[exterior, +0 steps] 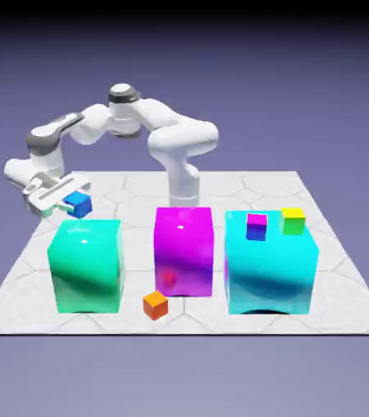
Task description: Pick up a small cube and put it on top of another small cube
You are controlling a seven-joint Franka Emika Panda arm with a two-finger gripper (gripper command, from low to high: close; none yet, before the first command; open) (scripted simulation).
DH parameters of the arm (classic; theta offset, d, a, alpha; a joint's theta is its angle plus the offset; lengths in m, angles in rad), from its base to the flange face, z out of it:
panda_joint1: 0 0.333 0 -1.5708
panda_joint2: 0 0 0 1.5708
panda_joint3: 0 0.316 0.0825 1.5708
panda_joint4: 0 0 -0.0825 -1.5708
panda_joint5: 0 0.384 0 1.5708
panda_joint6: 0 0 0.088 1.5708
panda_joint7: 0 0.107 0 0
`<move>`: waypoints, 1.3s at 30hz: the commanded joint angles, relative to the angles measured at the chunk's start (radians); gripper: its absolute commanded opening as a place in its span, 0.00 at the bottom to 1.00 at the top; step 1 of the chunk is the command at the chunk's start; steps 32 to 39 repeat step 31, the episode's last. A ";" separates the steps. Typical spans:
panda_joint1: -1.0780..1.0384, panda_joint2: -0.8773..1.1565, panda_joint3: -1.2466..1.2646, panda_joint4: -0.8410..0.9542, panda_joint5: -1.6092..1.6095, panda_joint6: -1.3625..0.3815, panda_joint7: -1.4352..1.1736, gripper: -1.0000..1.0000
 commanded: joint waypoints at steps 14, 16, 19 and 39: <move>0.506 0.210 0.292 -0.324 0.467 0.582 -0.024 0.00; 0.579 0.170 0.270 -0.360 0.445 0.634 -0.071 0.00; 0.687 0.109 0.237 -0.415 0.412 0.711 -0.140 0.00; 0.882 0.048 0.160 -0.434 0.405 0.884 -0.219 1.00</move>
